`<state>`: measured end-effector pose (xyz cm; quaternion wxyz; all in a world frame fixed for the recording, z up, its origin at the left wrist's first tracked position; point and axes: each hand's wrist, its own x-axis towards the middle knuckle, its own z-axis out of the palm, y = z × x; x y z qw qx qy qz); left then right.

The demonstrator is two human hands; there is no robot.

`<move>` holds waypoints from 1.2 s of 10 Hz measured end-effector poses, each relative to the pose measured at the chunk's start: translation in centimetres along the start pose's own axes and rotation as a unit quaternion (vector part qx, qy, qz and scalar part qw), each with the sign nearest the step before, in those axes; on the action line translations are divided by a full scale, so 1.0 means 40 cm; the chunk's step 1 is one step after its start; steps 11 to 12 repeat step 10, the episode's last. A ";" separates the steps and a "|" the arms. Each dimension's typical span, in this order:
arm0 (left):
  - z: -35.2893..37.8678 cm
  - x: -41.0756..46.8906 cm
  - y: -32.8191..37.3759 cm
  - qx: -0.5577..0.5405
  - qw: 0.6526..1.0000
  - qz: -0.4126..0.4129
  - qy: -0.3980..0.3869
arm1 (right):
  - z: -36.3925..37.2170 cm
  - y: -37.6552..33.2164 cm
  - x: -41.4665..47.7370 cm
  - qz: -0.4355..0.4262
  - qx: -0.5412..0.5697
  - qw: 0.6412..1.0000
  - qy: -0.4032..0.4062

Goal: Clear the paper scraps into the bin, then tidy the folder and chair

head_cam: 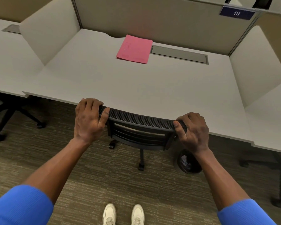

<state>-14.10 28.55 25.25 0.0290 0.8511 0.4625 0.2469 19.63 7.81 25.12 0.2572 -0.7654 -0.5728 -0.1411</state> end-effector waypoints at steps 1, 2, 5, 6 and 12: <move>0.000 0.003 0.005 -0.002 1.000 -0.004 0.002 | -0.001 0.003 0.004 -0.001 0.006 1.000 -0.006; -0.003 0.002 0.008 -0.007 1.000 -0.002 0.002 | -0.002 0.002 0.007 -0.001 0.003 1.000 -0.011; -0.029 0.002 0.011 0.028 0.998 0.010 -0.051 | -0.031 -0.007 0.003 0.023 -0.014 0.996 -0.079; -0.052 0.004 0.022 0.067 0.993 0.017 -0.092 | -0.057 -0.018 0.008 0.040 -0.034 0.990 -0.127; -0.243 0.074 0.066 0.096 0.990 0.036 -0.100 | -0.209 -0.106 0.099 0.061 -0.030 0.985 -0.156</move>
